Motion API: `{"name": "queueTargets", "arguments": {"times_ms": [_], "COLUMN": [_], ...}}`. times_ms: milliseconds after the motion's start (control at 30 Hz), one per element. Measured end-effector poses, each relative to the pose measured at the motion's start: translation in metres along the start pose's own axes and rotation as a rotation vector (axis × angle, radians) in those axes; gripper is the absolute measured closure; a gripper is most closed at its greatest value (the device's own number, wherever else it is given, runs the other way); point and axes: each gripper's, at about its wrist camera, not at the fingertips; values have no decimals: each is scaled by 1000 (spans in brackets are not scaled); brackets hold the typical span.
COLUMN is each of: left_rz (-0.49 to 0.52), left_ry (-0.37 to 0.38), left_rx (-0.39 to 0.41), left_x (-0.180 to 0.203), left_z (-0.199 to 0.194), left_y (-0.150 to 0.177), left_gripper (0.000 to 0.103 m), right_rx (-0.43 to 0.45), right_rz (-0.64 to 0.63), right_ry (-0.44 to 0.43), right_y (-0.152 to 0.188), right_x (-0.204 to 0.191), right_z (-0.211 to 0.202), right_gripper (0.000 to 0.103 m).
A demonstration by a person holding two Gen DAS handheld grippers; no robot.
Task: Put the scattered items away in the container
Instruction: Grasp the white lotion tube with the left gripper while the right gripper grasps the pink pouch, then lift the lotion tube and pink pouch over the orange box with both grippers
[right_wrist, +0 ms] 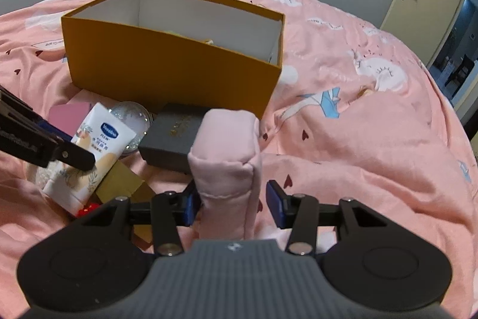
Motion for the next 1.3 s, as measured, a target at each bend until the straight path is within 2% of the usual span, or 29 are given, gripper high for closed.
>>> {"name": "queueTargets", "arguments": {"times_ms": [133, 200, 300, 367, 433, 500, 833, 1300], "left_rz": [22, 22, 11, -2, -8, -8, -8, -49], "left_ry": [0, -1, 12, 25, 30, 33, 38, 58], "left_rx": [15, 13, 1, -1, 6, 26, 80, 250], "left_x": [5, 5, 3, -1, -2, -2, -1, -11], "left_z": [-1, 0, 4, 5, 4, 1, -18, -80], "left_y": [2, 2, 0, 1, 1, 3, 7, -7], "left_gripper": [77, 77, 73, 73, 74, 79, 81, 84], "right_rx": [-5, -16, -34, -44, -41, -36, 54, 218], "right_rz": [18, 24, 37, 51, 66, 89, 94, -1], "right_ry": [2, 1, -27, -62, -90, -108, -122, -129], "right_y": [6, 10, 15, 18, 18, 14, -7, -54], "right_x": [4, 7, 12, 14, 15, 18, 29, 27], "right_z": [-3, -6, -7, -8, -9, -12, -33, -68], "right_gripper": [52, 47, 45, 49, 67, 67, 70, 70]}}
Point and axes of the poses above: each gripper's, at about its wrist camera, not at the fingertips, and z roughly the way its jaws point, x to its right, y to its underside, and after that the axes turned 14 degrees about -x, right-handed
